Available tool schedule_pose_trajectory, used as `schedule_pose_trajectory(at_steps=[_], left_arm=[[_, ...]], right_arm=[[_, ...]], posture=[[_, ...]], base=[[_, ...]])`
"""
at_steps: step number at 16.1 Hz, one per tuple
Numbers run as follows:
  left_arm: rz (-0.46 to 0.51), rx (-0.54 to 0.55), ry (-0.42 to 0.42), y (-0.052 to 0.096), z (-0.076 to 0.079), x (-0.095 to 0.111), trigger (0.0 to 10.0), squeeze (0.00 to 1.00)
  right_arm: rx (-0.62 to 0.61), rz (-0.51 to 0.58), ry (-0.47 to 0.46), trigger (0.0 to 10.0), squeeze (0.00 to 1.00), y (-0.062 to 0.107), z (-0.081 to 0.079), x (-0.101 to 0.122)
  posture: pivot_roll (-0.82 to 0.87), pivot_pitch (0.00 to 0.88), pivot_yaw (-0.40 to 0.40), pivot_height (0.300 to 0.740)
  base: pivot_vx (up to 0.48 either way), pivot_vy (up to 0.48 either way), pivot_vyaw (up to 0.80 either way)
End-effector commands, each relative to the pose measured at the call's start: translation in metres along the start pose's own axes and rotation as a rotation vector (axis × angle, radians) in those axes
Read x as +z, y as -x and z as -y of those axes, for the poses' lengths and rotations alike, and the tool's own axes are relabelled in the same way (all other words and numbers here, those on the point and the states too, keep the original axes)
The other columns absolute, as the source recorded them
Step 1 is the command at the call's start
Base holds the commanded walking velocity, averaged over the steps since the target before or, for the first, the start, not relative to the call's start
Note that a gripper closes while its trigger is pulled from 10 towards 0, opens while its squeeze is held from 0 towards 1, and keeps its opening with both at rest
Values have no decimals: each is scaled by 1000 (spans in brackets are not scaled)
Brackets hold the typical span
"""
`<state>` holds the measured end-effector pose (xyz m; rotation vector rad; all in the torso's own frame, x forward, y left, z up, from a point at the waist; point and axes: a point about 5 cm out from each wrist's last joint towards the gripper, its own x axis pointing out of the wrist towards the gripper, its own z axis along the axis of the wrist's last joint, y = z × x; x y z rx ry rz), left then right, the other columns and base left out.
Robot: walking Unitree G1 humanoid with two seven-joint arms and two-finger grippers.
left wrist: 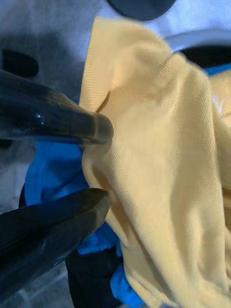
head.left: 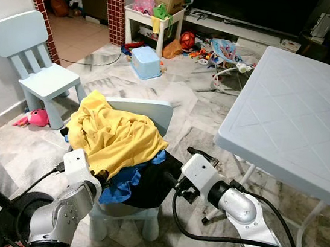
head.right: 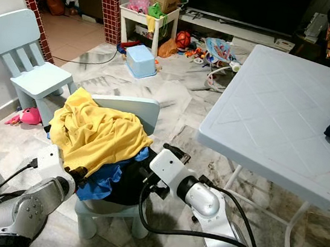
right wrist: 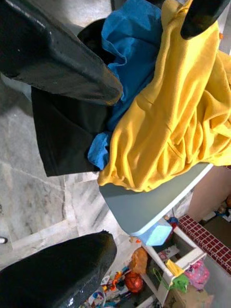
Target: Hang hanger
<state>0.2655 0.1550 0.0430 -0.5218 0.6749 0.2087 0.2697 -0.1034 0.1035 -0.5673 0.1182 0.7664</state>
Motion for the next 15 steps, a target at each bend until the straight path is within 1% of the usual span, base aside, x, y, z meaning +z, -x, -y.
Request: schedule_pose_trajectory(at_steps=[1, 3, 5, 6, 9, 10, 11, 12, 13, 14, 15], left_arm=[[35, 18, 31, 1, -1, 6, 10000, 0], [33, 17, 43, -2, -1, 9, 10000, 0], [48, 26, 36, -7, 1, 15, 10000, 0], [51, 49, 34, -11, 1, 18, 10000, 0], [20, 74, -27, -19, 0, 14, 10000, 0], [6, 77, -30, -21, -1, 12, 10000, 0], [-10, 74, -76, -18, -1, 7, 10000, 0], [2, 81, -123, -16, -3, 6, 10000, 788], [-5, 59, -161, -13, -5, 2, 10000, 1000], [35, 45, -255, -10, -8, 2, 10000, 1000], [46, 39, -278, -9, -9, 2, 10000, 1000]], right_arm=[[-13, -1, 7, 10000, 0, -1, 5, 0], [-12, 2, 10, 10000, 0, -1, 5, 0], [-12, 2, 12, 10000, 0, 0, 6, 0], [-14, 0, 15, 10000, 0, 1, 7, -1], [-18, -3, 19, 10000, 0, 3, 9, -1], [-19, -4, 20, 10000, 0, 3, 9, -1], [-26, -3, 20, 10000, 0, 3, 11, 0], [-33, -5, 16, 10000, 0, 4, 12, -1], [-53, 2, 8, 10000, 0, 5, 13, -1], [-102, 37, -57, 10000, 0, 4, 19, 2], [-127, 58, -86, 10000, 0, 3, 23, 5]], posture=[[-102, 0, 13, 740], [-104, 0, 11, 740], [-114, 0, 7, 740], [-122, 0, 8, 740], [-135, 0, 14, 740], [-136, 0, 15, 740], [-136, 0, 20, 740], [-129, 0, 21, 740], [-125, 0, 20, 740], [-112, 0, 17, 740], [-107, 0, 16, 740]], base=[[0, 0, 0], [0, 0, 0], [0, 0, 0], [0, 0, 0], [0, 0, 0], [0, 0, 0], [0, 0, 0], [0, 0, 0], [0, 0, 0], [0, 0, 0], [0, 0, 0]])
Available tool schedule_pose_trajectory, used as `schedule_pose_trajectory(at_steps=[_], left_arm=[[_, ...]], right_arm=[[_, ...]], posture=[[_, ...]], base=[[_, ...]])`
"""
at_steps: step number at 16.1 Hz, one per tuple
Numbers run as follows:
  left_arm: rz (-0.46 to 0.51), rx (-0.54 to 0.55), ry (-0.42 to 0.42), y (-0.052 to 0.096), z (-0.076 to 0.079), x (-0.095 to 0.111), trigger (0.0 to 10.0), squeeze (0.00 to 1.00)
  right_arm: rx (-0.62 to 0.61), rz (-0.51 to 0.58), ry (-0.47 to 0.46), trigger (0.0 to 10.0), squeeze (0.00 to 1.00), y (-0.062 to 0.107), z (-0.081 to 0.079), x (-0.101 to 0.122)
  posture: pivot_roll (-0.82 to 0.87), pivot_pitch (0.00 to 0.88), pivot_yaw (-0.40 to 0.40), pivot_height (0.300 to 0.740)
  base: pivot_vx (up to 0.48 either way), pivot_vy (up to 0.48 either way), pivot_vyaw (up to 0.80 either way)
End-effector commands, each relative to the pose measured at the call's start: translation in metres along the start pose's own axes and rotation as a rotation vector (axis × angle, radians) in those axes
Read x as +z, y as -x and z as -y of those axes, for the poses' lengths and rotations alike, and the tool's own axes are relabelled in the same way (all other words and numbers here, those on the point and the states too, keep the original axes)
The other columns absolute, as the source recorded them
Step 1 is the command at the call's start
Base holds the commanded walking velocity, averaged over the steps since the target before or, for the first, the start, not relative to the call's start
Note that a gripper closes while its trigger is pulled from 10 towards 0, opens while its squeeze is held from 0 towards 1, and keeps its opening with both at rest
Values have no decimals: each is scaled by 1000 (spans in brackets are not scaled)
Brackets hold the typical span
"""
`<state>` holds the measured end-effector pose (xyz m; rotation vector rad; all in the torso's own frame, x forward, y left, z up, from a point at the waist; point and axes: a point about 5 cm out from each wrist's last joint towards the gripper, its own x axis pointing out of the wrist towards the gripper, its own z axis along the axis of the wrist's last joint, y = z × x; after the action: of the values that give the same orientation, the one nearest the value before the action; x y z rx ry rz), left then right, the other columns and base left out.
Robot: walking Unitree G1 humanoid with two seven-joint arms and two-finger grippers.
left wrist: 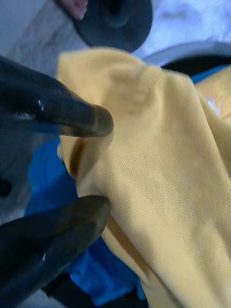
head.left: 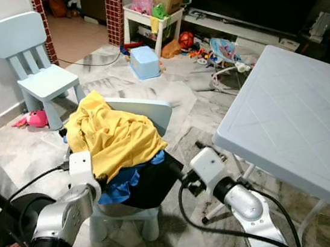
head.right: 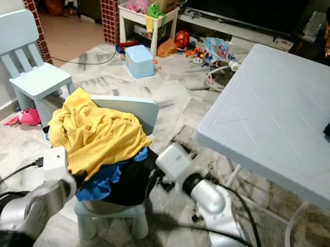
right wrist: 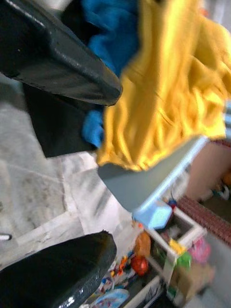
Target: Hang hanger
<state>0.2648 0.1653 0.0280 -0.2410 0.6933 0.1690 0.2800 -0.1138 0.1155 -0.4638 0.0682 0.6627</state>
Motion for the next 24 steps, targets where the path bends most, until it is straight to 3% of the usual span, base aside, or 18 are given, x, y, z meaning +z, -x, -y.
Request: schedule_pose_trajectory(at_steps=[1, 2, 5, 6, 9, 10, 11, 13, 17, 19, 24], left_arm=[[74, -12, -72, 5, 1, 12, 10000, 1000], [87, -19, -110, 10, -1, 12, 10000, 1000], [176, -42, -206, 23, -5, 15, 10000, 1000], [247, -68, -301, 31, -2, 17, 10000, 1000], [499, -126, -442, 52, -1, 27, 10000, 1000], [573, -107, -464, 55, -4, 33, 10000, 698], [613, -98, -452, 57, -4, 37, 10000, 0], [703, -79, -464, 62, -2, 47, 10000, 0], [802, -83, -357, 68, 5, 59, 10000, 0], [809, -114, -280, 69, 11, 62, 10000, 0], [769, -133, -273, 64, 17, 56, 10000, 0]], right_arm=[[-49, 36, -44, 10000, 0, -1, 11, 6], [-94, 62, -93, 10000, 0, -3, 20, 9], [-128, 60, -119, 10000, 0, -5, 28, 7], [-132, 63, -140, 10000, 0, -5, 27, 7], [-159, 94, -172, 10000, 0, -3, 30, 9], [-167, 102, -179, 10000, 0, -3, 32, 9], [-170, 101, -177, 10000, 0, -3, 33, 9], [-175, 108, -173, 10000, 0, -4, 35, 11], [-196, 124, -207, 10000, 0, -1, 39, 12], [-209, 138, -230, 10000, 0, 0, 41, 14], [-188, 143, -206, 10000, 0, -2, 39, 16]], posture=[[-101, 0, 16, 740], [-94, 0, 17, 740], [-82, 0, 15, 740], [-79, 0, 14, 740], [-77, 0, 11, 740], [-76, 0, 6, 740], [-79, 0, 4, 740], [-80, 0, 0, 740], [-87, 0, -5, 740], [-88, 0, -5, 740], [-88, 0, -9, 740]], base=[[0, 0, 0], [0, 0, 0], [0, 0, 0], [0, 0, 0], [0, 0, 0], [0, 0, 0], [0, 0, 0], [0, 0, 0], [0, 0, 0], [0, 0, 400], [0, 0, 800]])
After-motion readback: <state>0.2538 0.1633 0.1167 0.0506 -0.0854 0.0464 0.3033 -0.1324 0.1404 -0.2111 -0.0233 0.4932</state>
